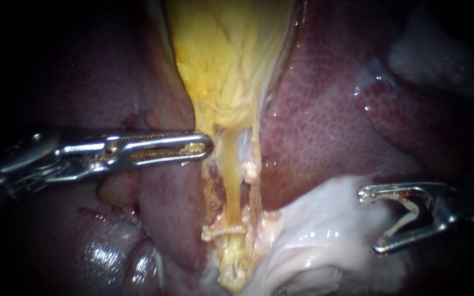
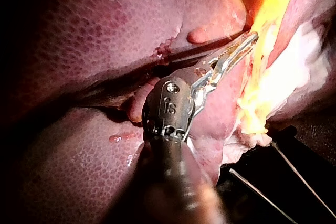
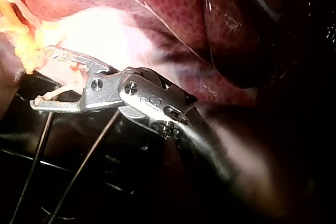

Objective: Clipping second clip left tube

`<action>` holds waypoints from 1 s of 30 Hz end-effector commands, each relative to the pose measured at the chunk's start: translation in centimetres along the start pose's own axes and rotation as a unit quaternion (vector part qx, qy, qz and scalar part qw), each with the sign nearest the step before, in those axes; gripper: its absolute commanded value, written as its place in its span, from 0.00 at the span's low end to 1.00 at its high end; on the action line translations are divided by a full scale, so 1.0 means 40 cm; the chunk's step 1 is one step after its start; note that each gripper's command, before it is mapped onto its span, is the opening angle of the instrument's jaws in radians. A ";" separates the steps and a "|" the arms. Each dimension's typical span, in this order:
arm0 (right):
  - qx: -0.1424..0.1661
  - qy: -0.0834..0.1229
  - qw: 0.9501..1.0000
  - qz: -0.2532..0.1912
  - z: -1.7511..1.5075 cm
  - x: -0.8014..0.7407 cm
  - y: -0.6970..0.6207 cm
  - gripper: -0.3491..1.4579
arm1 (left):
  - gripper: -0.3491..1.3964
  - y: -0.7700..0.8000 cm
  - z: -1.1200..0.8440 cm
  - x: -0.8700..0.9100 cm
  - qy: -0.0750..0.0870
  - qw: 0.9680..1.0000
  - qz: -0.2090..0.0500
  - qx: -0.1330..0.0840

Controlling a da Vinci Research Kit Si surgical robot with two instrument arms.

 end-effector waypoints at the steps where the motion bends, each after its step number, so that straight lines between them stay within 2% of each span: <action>1: 0.000 0.000 1.000 0.000 0.0000 0.0000 0.0000 0.52 | 0.00 -0.0001 -0.0003 -0.0002 0.000 1.000 0.000 0.000; 4: 0.000 0.000 1.000 0.000 0.0001 0.0000 0.0001 0.52 | 0.00 -0.0001 -0.0029 -0.0020 0.003 1.000 -0.002 0.004; 7: 0.000 0.000 1.000 0.000 0.0003 -0.0001 0.0001 0.52 | 0.00 -0.0003 -0.0080 -0.0057 0.002 1.000 -0.005 0.000; 13: -0.001 0.001 1.000 -0.001 0.0008 -0.0003 0.0002 0.52 | 0.00 0.0007 -0.0194 -0.0121 -0.020 1.000 -0.013 -0.007; 16: -0.003 0.001 1.000 -0.001 0.0016 -0.0005 0.0003 0.52 | 0.00 0.0013 -0.0212 -0.0124 -0.022 1.000 -0.014 -0.010; 19: -0.004 0.002 1.000 -0.003 0.0036 -0.0016 0.0007 0.52 | 0.00 0.0012 -0.0207 -0.0117 -0.023 1.000 -0.014 -0.011; 22: 0.002 0.005 1.000 -0.009 0.0086 -0.0042 0.0018 0.52 | 0.00 0.0009 -0.0205 -0.0115 -0.023 1.000 -0.014 -0.011; 25: 0.008 0.011 1.000 -0.011 0.0164 -0.0086 0.0042 0.52 | 0.00 0.0005 -0.0205 -0.0115 -0.023 1.000 -0.014 -0.012; 30: 0.014 0.018 1.000 0.006 0.0313 -0.0181 0.0106 0.52 | 0.00 -0.0003 -0.0202 -0.0114 -0.024 1.000 -0.014 -0.013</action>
